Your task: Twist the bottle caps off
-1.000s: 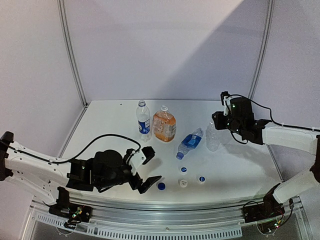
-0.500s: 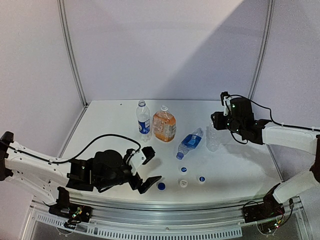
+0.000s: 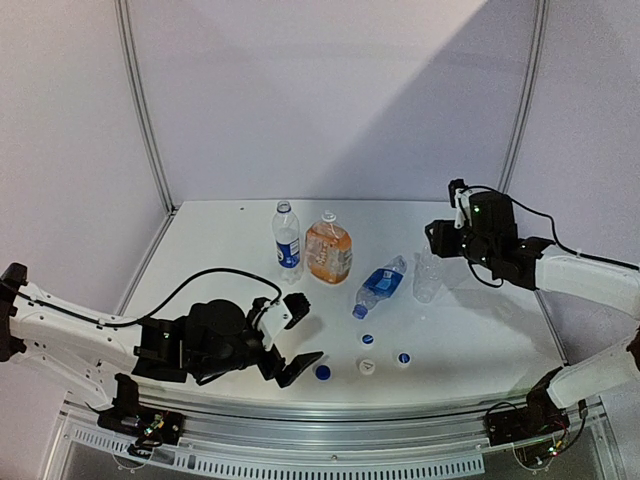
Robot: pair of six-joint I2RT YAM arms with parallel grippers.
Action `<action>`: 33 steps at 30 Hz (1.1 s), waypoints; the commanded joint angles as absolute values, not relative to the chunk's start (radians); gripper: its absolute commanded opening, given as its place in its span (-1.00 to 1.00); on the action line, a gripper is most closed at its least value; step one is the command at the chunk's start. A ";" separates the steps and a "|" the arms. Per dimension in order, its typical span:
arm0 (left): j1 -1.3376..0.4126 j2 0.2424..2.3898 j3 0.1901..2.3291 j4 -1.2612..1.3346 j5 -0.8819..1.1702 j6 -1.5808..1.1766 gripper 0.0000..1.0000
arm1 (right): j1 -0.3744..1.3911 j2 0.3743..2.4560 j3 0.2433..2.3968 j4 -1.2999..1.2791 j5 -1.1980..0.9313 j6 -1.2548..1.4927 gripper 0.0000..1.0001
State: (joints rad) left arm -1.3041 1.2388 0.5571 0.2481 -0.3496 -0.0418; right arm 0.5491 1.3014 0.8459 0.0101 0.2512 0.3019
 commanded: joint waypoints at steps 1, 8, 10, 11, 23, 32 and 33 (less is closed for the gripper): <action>-1.301 1.244 0.580 0.230 -0.362 -0.037 0.99 | 0.545 1.253 0.840 -0.027 0.251 0.301 0.14; -1.301 1.238 0.580 0.218 -0.418 -0.037 0.99 | 0.546 1.222 0.829 -0.057 0.248 0.297 0.20; -1.301 1.227 0.576 0.212 -0.467 -0.040 0.99 | 0.545 1.186 0.813 -0.062 0.255 0.302 0.22; -1.301 1.221 0.573 0.212 -0.495 -0.043 0.99 | 0.546 1.164 0.800 -0.063 0.262 0.303 0.24; -1.151 1.070 0.503 0.133 -0.684 -0.245 0.99 | 0.546 0.981 0.713 -0.202 0.293 0.342 0.40; -1.100 0.998 0.444 0.153 -0.799 -0.308 0.99 | 0.546 0.657 0.493 -0.277 0.228 0.418 0.98; -1.099 1.003 0.430 0.186 -0.808 -0.301 0.99 | 0.545 0.633 0.462 -0.264 0.230 0.413 0.98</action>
State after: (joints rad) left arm -1.1198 1.0054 0.4904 0.1356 -0.7395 -0.2821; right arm 0.5488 0.7277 0.5617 -0.2226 0.2745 0.3836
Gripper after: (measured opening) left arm 0.993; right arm 0.988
